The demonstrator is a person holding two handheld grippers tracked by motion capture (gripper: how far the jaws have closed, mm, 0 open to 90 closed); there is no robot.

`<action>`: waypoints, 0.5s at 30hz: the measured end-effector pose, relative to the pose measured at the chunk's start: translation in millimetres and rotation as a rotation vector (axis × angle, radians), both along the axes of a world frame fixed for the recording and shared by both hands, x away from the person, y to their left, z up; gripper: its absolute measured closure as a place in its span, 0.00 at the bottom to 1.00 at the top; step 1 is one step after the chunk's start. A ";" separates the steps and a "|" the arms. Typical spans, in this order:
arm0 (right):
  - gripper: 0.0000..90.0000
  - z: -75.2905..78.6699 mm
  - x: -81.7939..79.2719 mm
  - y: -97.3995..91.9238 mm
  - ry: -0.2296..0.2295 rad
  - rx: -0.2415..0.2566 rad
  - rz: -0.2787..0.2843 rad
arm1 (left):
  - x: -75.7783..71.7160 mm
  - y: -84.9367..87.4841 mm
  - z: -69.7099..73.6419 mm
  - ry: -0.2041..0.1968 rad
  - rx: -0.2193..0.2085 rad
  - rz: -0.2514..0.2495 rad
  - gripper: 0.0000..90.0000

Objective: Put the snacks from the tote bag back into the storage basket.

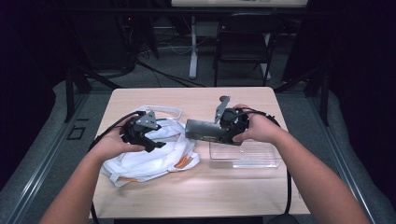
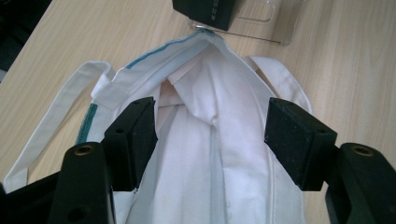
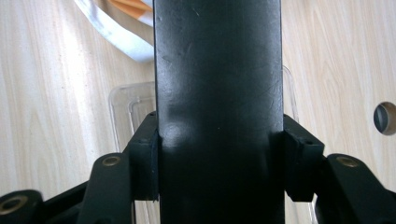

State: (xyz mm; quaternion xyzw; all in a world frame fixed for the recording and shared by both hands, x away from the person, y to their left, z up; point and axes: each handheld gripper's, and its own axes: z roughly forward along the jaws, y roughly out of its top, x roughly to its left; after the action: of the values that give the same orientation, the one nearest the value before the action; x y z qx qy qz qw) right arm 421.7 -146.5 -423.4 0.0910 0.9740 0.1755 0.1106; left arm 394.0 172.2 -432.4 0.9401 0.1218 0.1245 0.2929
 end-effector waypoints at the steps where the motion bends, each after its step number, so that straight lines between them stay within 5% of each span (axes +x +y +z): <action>1: 0.47 0.1 0.5 -2.2 0.000 0.001 -0.007 | -0.1 0.5 -0.6 0.001 -0.002 0.003 0.38; 15: 0.47 1.7 3.7 -28.0 0.000 -0.018 -0.044 | 1.1 7.5 -7.7 0.015 -0.002 0.019 0.38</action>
State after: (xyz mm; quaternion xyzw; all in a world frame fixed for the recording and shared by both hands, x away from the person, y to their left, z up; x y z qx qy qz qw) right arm 425.4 -174.5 -421.7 0.1116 0.9733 0.1643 0.1151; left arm 395.1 179.7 -440.1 0.9395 0.1332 0.1203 0.2917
